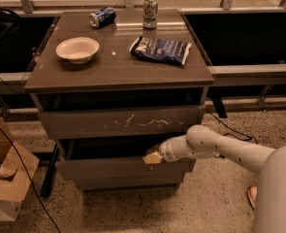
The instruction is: Open middle drawer
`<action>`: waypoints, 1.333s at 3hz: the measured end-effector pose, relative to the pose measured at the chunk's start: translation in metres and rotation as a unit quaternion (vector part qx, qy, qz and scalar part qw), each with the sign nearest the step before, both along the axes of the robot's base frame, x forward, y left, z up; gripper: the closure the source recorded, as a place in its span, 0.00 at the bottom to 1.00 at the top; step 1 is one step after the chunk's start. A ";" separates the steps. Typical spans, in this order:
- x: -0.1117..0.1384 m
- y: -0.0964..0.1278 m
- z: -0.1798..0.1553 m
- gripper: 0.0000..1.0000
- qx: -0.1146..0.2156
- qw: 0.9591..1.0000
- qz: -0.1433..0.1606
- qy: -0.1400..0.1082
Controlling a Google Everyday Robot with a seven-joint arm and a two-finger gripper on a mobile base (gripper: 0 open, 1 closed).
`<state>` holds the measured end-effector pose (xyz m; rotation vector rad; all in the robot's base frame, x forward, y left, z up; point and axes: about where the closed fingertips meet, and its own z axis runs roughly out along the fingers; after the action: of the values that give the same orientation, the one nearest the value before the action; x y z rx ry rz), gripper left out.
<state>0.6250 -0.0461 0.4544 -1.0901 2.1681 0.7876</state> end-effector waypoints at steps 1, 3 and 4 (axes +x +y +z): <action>0.000 0.000 0.000 0.46 0.000 1.000 0.000 0.000; 0.000 0.000 0.000 0.01 0.000 1.000 0.000 0.000; 0.002 0.005 -0.002 0.00 -0.008 1.000 0.008 -0.001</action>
Offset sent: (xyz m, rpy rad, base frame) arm 0.0000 0.0000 0.0000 0.0000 0.0000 0.0000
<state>0.6272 -0.0412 0.4521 -1.1170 2.1697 0.7784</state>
